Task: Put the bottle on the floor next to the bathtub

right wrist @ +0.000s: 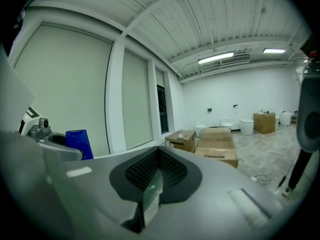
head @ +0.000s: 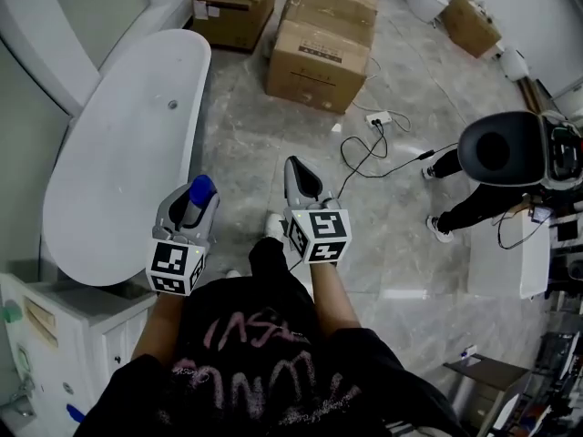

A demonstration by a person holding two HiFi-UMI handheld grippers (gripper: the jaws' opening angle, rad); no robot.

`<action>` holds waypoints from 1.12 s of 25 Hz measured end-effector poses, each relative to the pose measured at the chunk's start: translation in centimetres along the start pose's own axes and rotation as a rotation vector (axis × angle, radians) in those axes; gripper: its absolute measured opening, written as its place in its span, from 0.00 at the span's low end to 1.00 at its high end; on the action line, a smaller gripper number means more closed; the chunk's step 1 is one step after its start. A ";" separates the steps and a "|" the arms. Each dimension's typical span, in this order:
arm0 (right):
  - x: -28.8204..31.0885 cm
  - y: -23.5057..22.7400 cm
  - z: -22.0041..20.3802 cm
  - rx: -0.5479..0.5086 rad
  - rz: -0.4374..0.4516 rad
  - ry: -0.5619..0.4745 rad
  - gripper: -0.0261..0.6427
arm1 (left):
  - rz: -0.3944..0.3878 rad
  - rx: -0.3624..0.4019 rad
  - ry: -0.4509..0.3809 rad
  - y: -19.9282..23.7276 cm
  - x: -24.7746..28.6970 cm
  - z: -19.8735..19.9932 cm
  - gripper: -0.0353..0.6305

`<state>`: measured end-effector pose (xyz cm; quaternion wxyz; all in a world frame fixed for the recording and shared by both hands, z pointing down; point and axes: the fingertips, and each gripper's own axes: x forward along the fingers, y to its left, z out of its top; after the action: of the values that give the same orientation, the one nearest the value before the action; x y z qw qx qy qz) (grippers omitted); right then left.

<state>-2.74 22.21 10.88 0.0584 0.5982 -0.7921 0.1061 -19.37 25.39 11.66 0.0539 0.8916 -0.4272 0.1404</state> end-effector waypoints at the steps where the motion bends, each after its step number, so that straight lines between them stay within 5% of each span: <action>1: 1.1 -0.4 0.2 -0.002 0.008 0.003 0.06 | 0.006 -0.003 0.005 0.5 0.7 0.1 0.28; 12: 12.2 -6.9 0.6 0.012 0.094 0.067 0.06 | 0.087 -0.066 0.103 5.0 10.8 0.1 0.28; 28: 22.2 -17.0 0.4 0.067 0.201 0.143 0.06 | 0.163 -0.061 0.199 7.0 24.4 2.3 0.28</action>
<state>7.48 -3.08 16.98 0.0838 0.5085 -0.8378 0.1803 -9.84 2.25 16.57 0.1116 0.8335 -0.4948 0.2190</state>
